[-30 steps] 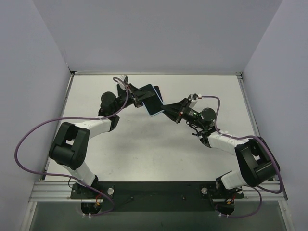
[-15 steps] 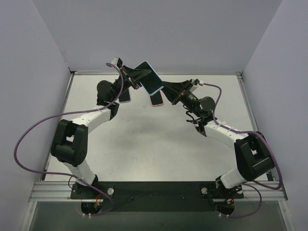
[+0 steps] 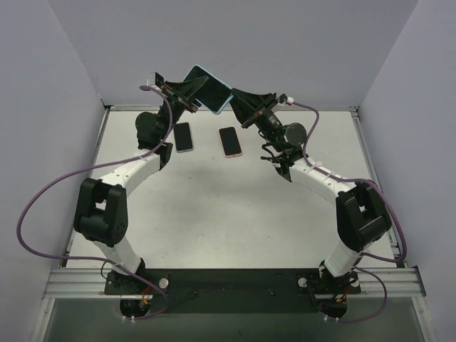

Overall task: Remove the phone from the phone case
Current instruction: Remove the phone case from the phone.

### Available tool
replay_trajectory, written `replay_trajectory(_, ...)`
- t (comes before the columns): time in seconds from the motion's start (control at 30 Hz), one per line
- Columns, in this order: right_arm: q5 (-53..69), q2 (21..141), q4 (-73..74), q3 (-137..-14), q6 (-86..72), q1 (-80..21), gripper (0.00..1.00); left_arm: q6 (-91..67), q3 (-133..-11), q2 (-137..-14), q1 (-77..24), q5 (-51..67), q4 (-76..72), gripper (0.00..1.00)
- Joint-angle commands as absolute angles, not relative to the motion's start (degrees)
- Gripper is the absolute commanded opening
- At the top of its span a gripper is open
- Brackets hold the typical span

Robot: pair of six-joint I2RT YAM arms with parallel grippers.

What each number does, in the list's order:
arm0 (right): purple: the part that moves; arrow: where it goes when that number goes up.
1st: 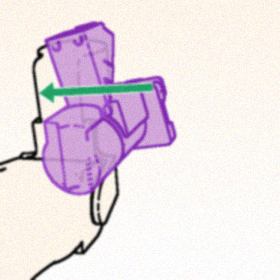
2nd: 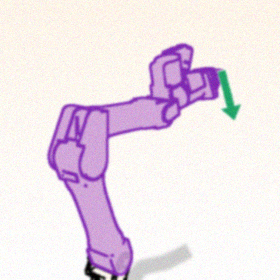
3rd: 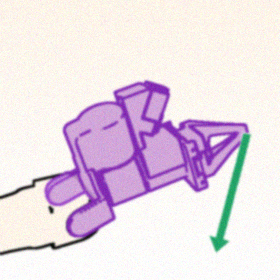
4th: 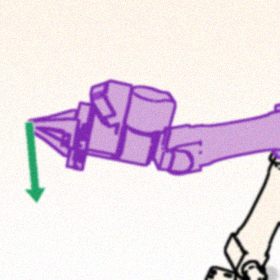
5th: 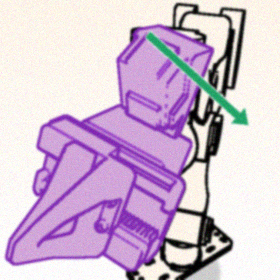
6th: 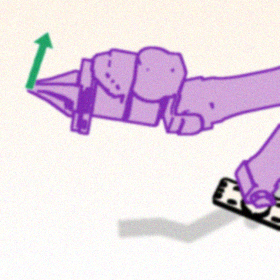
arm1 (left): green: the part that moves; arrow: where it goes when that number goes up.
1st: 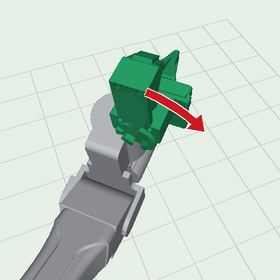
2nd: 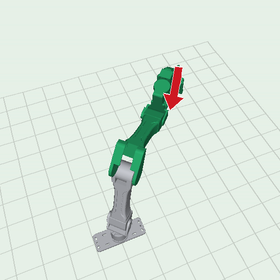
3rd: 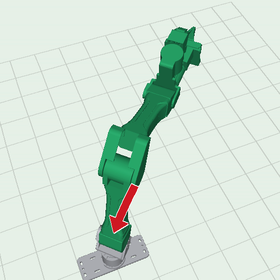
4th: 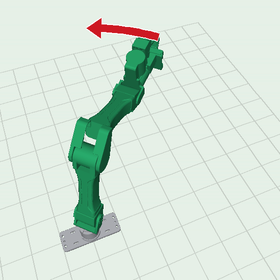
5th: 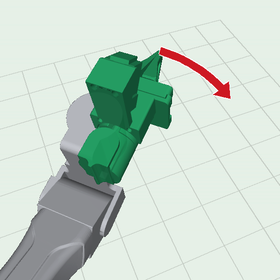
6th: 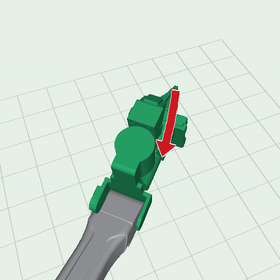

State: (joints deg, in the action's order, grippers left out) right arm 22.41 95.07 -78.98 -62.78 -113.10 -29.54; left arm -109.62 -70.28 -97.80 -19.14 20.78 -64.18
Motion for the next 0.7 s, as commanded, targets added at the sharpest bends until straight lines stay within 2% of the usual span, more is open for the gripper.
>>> replay_trajectory(0.0, 14.59, 98.96, -95.54, -67.67, -128.23, -32.17, 0.00, -114.52, -75.94, -90.88, -21.97, 22.94, -94.30, 0.00)
replay_trajectory(0.43, 15.11, 101.25, -95.36, -67.60, -126.57, -34.10, 0.00, -115.58, -83.41, -90.53, -25.05, 20.65, -94.22, 0.00)
replay_trajectory(0.67, 28.28, 98.71, -86.15, -62.15, -117.44, -31.91, 0.00, -112.94, -82.71, -88.77, -26.98, 23.20, -90.80, 0.00)
